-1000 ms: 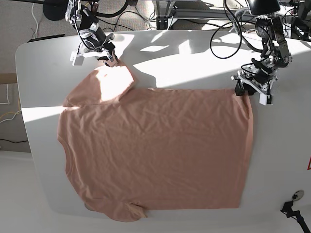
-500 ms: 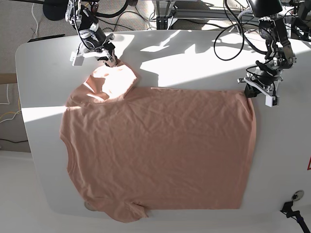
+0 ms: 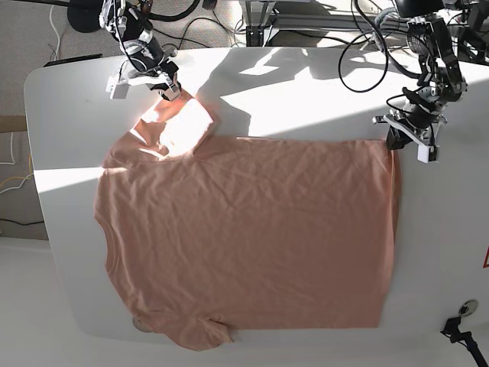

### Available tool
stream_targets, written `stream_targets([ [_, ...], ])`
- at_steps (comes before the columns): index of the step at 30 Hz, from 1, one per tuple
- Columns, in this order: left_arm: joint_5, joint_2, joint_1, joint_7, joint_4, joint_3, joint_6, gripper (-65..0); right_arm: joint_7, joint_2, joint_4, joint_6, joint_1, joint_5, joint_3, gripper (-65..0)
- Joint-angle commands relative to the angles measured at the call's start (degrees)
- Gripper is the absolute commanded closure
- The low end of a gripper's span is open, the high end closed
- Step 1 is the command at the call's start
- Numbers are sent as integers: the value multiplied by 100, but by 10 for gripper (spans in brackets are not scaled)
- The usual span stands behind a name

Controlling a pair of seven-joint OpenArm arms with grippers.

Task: Fold the T-shirt properly
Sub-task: 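Grasp the shoulder corners with both grippers and lift, then drag the shirt by its shoulders toward the robot with both grippers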

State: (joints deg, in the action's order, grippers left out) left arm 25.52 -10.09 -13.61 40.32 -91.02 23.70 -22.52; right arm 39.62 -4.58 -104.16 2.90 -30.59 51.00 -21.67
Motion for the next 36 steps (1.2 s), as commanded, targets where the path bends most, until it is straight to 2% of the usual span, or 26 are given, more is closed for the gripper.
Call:
stream_targets([
  [1,81,-77,-86,-89,-361,25,-29,0,-63,23,-296,66,-102,82,-17,0],
  [10,81,-86,-1343,-89,-1619,25,-38,0,-89,23,-885,75,-1051,82,-26,0],
  [18,90,-253,-2125,-89,-1970,166,-47,0,-107,23,-938,664,-1587,82,-237,0],
  [22,90,-235,-2046,-89,-1970,456,-47,0,-89,23,-938,1033,-1420,82,-510,0],
  [27,90,-200,-1299,-89,-1953,438,-47,0,-63,119,-938,1332,-981,82,-527,0],
  [32,64,-7,-648,-45,-1944,386,-29,0,-63,304,-920,1332,-550,82,-527,0],
  [36,64,-7,-103,588,-1926,386,-20,0,-63,462,-912,1332,-172,91,-510,0],
])
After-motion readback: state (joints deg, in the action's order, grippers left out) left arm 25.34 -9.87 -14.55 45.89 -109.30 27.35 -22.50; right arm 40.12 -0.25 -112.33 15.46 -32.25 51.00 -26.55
